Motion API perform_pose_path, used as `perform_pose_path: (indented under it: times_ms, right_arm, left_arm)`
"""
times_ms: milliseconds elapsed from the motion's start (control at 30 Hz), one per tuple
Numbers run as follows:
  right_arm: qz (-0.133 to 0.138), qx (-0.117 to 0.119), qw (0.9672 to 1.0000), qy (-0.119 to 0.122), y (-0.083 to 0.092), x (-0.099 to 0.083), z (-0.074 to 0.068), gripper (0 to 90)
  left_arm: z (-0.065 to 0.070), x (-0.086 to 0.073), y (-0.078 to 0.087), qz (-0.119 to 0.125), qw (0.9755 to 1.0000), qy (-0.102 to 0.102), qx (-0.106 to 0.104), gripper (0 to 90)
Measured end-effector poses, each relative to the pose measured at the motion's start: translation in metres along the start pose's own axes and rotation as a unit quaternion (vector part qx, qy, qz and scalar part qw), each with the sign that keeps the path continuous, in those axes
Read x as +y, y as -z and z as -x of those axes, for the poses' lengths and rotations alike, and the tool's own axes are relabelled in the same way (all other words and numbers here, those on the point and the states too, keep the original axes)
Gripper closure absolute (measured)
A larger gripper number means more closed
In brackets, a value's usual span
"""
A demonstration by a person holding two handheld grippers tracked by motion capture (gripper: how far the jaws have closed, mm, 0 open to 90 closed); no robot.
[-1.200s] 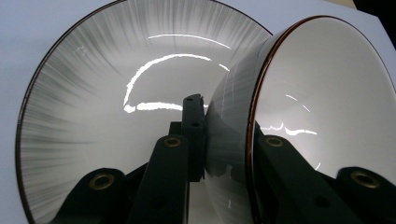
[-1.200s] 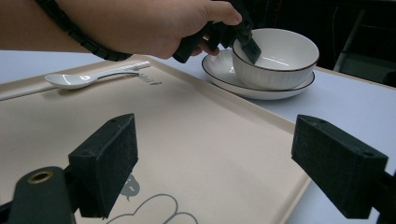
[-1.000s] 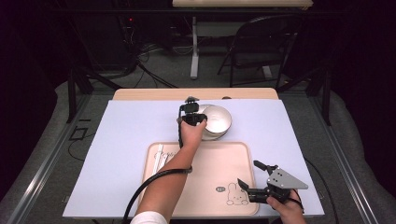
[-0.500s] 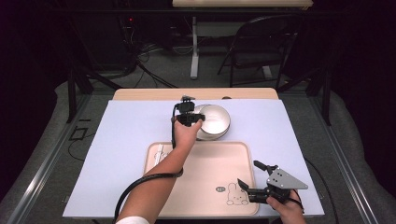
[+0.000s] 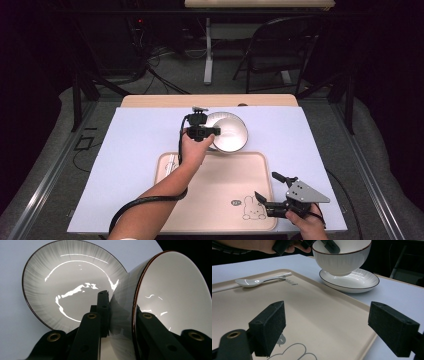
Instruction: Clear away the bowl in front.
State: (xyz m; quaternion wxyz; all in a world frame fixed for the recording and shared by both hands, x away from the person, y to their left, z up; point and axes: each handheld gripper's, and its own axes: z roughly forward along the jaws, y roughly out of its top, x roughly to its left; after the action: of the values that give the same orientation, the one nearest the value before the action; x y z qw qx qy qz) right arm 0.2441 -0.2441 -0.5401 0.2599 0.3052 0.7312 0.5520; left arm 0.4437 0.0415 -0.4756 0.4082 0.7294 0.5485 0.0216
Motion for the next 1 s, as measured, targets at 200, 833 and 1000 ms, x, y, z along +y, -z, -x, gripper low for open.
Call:
perform_pose_path:
  times_ms: [200,833,1000]
  right_arm:
    - [0.0,0.0,1.0,0.001,-0.001,0.0,0.0,14.1]
    - [0.001,-0.001,1.0,0.001,-0.001,0.0,0.0,14.1]
    - [0.001,-0.002,1.0,0.004,-0.001,0.001,-0.001,14.1]
  left_arm:
    - [0.005,-0.011,0.004,-0.009,0.9998,-0.012,-0.012,79.6]
    - [0.02,-0.039,-0.01,-0.049,0.9978,-0.028,-0.034,79.4]
    - [0.025,-0.045,-0.021,-0.06,0.9971,-0.026,-0.038,79.2]
